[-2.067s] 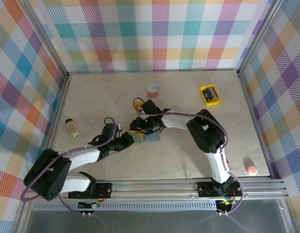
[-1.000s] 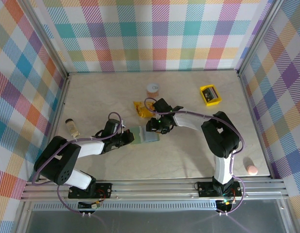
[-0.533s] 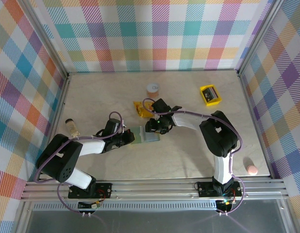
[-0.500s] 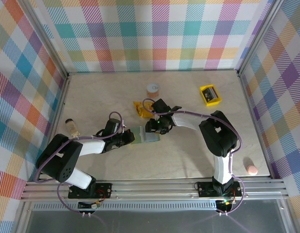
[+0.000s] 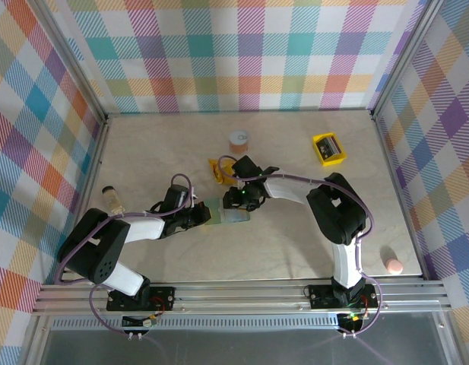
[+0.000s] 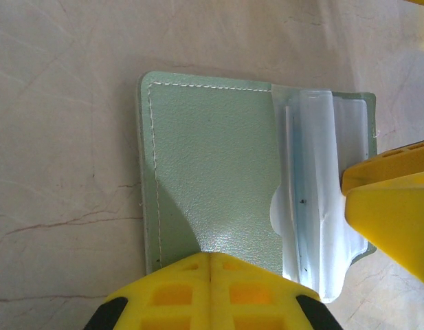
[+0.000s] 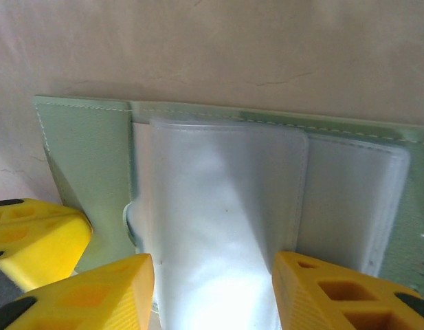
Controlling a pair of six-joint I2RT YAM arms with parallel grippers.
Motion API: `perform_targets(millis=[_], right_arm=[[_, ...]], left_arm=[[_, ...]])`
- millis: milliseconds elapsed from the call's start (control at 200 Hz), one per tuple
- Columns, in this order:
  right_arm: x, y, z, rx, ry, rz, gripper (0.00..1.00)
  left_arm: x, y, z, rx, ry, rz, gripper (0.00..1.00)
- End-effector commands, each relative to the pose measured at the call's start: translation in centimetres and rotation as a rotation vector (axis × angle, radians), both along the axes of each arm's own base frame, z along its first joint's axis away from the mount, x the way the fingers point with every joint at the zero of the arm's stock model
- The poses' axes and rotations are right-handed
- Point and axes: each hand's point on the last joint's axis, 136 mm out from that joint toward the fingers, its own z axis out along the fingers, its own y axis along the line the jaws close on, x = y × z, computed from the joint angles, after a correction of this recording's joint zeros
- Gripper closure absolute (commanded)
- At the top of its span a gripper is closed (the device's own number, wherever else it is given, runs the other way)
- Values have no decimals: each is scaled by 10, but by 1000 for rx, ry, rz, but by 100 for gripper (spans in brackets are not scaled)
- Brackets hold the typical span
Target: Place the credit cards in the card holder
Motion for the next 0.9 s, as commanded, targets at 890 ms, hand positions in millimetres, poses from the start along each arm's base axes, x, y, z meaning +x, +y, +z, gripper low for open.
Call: perform_targets(millis=[890], right_arm=[[-3, 52, 23, 156, 37, 2, 61]], left_arm=[[6, 11, 17, -3, -33, 9, 100]])
